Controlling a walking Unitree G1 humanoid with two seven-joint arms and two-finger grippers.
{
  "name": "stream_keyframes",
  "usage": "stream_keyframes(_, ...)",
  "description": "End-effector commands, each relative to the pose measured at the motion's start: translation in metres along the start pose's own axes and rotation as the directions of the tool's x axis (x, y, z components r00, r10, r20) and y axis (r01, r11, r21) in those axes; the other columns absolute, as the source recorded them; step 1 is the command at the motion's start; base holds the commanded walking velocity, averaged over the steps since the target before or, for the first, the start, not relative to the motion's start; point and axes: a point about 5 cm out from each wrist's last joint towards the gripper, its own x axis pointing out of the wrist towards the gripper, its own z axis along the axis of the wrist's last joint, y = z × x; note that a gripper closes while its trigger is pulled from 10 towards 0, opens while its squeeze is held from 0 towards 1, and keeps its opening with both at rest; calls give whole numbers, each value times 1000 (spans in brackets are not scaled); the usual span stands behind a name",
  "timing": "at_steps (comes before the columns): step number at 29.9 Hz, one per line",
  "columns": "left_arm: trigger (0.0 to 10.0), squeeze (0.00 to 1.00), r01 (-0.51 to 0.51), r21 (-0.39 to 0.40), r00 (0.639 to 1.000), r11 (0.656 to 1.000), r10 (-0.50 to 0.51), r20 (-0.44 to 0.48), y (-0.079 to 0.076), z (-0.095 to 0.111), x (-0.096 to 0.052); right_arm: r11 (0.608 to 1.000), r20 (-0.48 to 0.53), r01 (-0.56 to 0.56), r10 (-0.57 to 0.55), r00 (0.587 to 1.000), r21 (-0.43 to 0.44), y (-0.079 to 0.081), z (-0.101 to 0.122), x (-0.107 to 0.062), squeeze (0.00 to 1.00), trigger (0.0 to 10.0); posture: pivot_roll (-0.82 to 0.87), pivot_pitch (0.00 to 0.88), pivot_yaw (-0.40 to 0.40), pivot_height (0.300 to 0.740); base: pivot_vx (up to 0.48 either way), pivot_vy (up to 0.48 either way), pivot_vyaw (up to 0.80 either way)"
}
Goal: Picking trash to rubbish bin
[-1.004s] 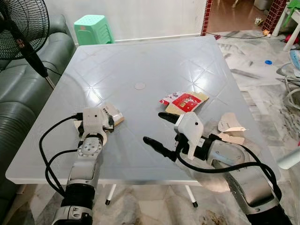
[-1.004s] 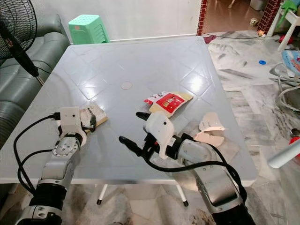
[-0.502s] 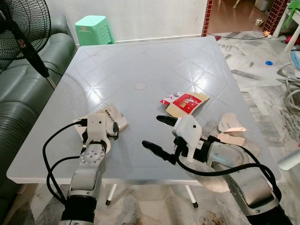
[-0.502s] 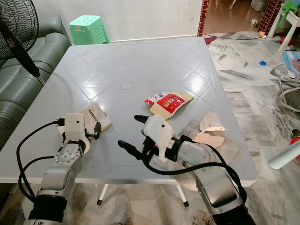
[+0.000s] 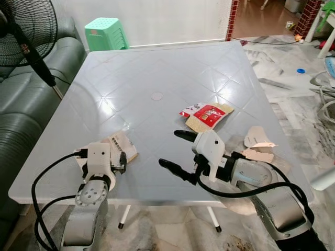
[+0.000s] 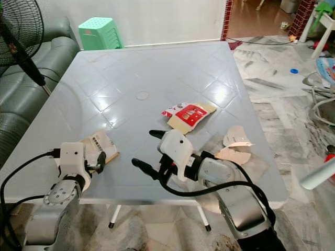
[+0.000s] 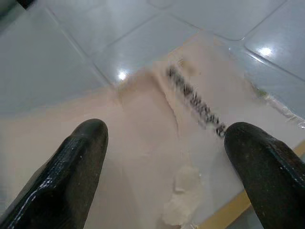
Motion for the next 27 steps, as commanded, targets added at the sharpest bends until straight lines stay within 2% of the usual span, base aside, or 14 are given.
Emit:
stream_keyframes(1,10000,0,-32,36,999,999,30,36,5,6,0,1000,6,-16,16,1000,-18,1,2,4,204,10000,-29,48,54,740,0,0,0)
stream_keyframes(3,10000,0,2,55,995,998,-8,99,1,20,1,1000,6,-15,15,1000,-19,1,2,4,200,10000,-28,45,54,740,0,0,0)
stream_keyframes(6,10000,0,26,70,992,997,-34,122,-2,27,2,1000,7,-14,14,1000,-19,1,2,5,192,10000,-29,45,54,740,0,0,0)
stream_keyframes(9,10000,0,109,80,977,991,-122,177,-6,42,5,1000,8,-11,12,1000,-23,0,1,6,184,10000,-30,43,55,740,0,0,0)
stream_keyframes(11,10000,0,168,124,963,978,-190,192,-7,50,7,1000,9,-10,10,1000,-23,0,1,6,184,10000,-29,42,56,740,0,0,0)
stream_keyframes(15,10000,0,182,199,957,963,-219,188,1,57,9,1000,10,-10,10,1000,-26,1,0,7,184,10000,-22,40,56,740,0,0,0)
stream_keyframes(17,10000,0,129,172,973,977,-158,170,8,56,13,1000,10,-10,10,1000,-27,1,0,8,180,10000,-21,39,56,740,0,0,0)
stream_keyframes(18,10000,0,58,112,987,992,-74,142,18,52,17,999,9,-11,11,1000,-31,1,0,8,180,10000,-21,39,56,740,0,0,0)
stream_keyframes(19,10000,0,58,112,987,992,-74,142,18,52,17,999,9,-11,11,1000,-31,1,0,8,180,10000,-21,39,56,740,0,0,0)
stream_keyframes(21,10000,0,-42,13,994,999,41,99,30,45,20,999,9,-11,11,1000,-37,2,0,10,180,10000,-22,37,59,740,0,0,0)
stream_keyframes(22,10000,0,-42,13,994,999,41,99,30,45,20,999,9,-11,11,1000,-37,2,0,10,180,10000,-22,37,59,740,0,0,0)
stream_keyframes(25,10000,0,-115,-32,988,993,118,96,38,44,20,999,8,-11,11,1000,-40,2,-1,10,176,10000,-22,36,60,740,0,0,0)
stream_keyframes(27,10000,0,-232,-143,968,962,243,59,50,39,17,999,6,-9,10,1000,-42,2,-1,10,173,10000,-22,35,61,740,0,0,0)
